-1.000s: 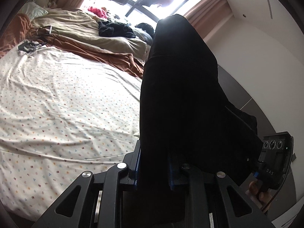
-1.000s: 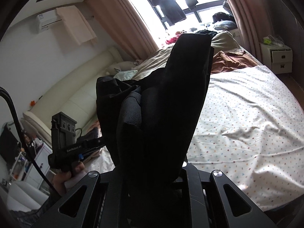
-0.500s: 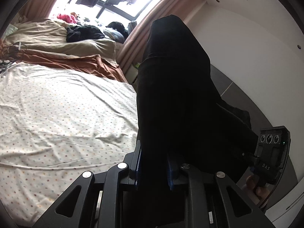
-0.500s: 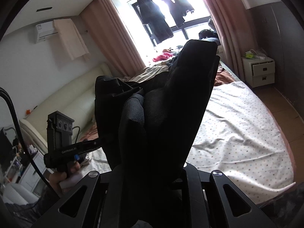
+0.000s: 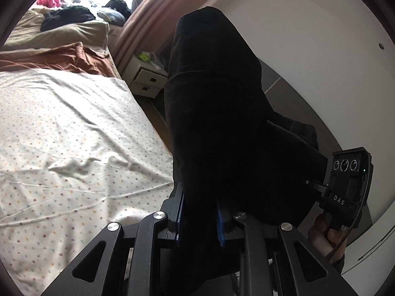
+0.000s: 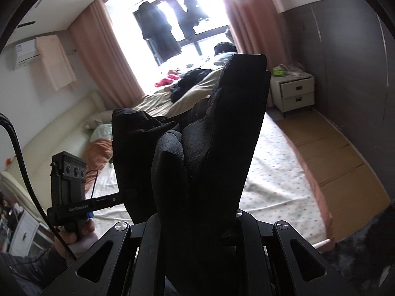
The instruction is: Fold large clothes
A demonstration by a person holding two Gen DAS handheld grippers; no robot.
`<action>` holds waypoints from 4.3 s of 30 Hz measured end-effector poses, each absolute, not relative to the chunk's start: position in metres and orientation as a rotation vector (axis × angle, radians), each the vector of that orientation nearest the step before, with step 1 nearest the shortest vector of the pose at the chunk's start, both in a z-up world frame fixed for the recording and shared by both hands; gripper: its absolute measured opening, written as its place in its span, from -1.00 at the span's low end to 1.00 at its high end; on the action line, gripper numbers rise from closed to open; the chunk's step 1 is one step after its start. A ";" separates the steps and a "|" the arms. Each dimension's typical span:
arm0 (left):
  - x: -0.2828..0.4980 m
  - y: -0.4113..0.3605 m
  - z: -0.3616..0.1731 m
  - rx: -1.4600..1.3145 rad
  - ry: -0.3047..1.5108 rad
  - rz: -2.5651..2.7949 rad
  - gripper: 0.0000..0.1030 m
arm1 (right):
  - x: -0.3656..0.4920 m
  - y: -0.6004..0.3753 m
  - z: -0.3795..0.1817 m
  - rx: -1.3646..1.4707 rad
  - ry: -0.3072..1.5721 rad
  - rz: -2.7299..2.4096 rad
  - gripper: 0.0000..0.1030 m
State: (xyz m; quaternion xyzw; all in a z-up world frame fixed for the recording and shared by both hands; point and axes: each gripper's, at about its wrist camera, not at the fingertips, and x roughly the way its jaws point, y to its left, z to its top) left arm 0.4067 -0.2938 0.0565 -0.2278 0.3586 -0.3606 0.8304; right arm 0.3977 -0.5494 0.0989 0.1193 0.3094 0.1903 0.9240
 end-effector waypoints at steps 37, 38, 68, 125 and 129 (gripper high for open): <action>0.671 -0.355 -0.163 -0.531 1.224 -0.605 -0.01 | 0.619 -0.669 -0.105 0.265 1.057 -0.181 0.12; 0.670 -0.351 -0.162 -0.516 1.209 -0.602 0.02 | 0.601 -0.677 -0.096 0.284 1.025 -0.203 0.17; 0.637 -0.398 -0.205 -0.449 1.291 -0.746 0.09 | 0.418 -0.726 -0.195 1.024 0.765 -0.255 -0.31; 0.428 -0.282 0.009 -0.191 0.838 -0.683 0.99 | 0.256 -0.545 0.004 0.561 0.644 -0.262 1.00; 0.394 -0.252 0.026 -0.165 0.771 -0.670 0.99 | 0.235 -0.516 0.016 0.526 0.630 -0.238 1.00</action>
